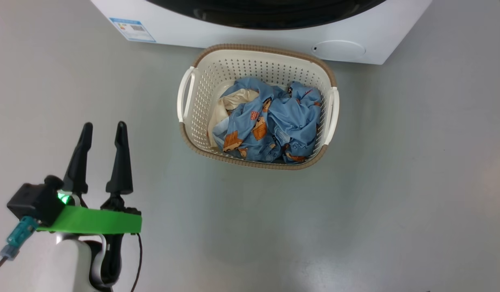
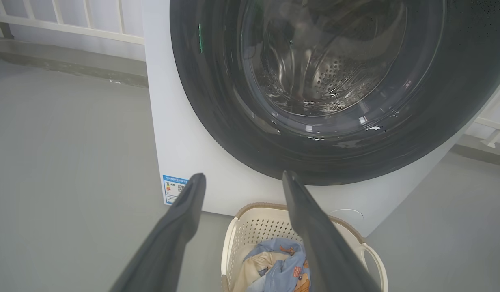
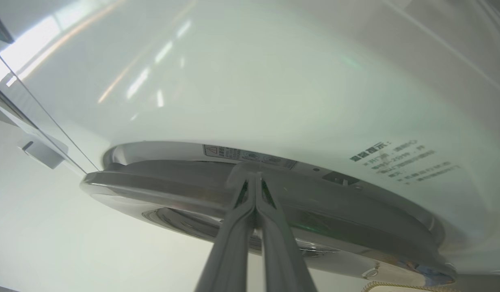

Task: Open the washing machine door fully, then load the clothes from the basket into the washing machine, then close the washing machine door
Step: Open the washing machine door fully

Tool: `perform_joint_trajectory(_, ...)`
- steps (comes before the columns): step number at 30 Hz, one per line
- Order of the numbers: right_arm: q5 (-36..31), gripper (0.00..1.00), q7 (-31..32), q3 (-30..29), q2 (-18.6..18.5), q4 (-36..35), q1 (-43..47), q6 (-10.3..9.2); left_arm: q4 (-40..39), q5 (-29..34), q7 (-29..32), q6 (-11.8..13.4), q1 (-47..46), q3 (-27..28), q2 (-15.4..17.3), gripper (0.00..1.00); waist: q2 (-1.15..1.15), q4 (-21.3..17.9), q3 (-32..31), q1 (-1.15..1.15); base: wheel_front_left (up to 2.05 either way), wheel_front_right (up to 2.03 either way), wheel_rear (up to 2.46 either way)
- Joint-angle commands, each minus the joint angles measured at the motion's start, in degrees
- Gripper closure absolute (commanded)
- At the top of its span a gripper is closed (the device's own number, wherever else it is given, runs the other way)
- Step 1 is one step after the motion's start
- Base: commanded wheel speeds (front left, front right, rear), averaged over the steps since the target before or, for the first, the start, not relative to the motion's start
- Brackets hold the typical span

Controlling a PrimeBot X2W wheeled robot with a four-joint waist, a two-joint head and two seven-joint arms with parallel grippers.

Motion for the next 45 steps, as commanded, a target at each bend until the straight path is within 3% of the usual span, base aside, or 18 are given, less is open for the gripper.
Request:
perform_joint_trajectory(1, 0.38, 1.00, 0.76, 0.41, 0.61, -0.90, -1.24, 0.33, -1.12, -0.37, -0.37, 0.03, -1.15, 1.72, 1.95, 0.00, 0.00, 0.33, 0.44, 0.00, 0.00, 0.00, 0.00)
perform_joint_trajectory(24, -4.28, 1.00, 7.81, 7.35, 2.57, 10.34, -12.32, 0.33, 0.34, -0.43, -0.37, 0.03, -2.40, 2.28, 1.34, 0.00, 0.00, 1.58, 2.15, 0.00, 0.00, 0.00, 0.00)
perform_joint_trajectory(45, 0.58, 1.00, 16.14, 10.10, 4.89, 6.19, 3.72, 0.33, 3.34, 0.61, -0.37, 0.03, 1.94, 3.63, 1.21, 0.00, 0.00, -0.39, -9.12, 0.00, 0.00, 0.00, 0.00)
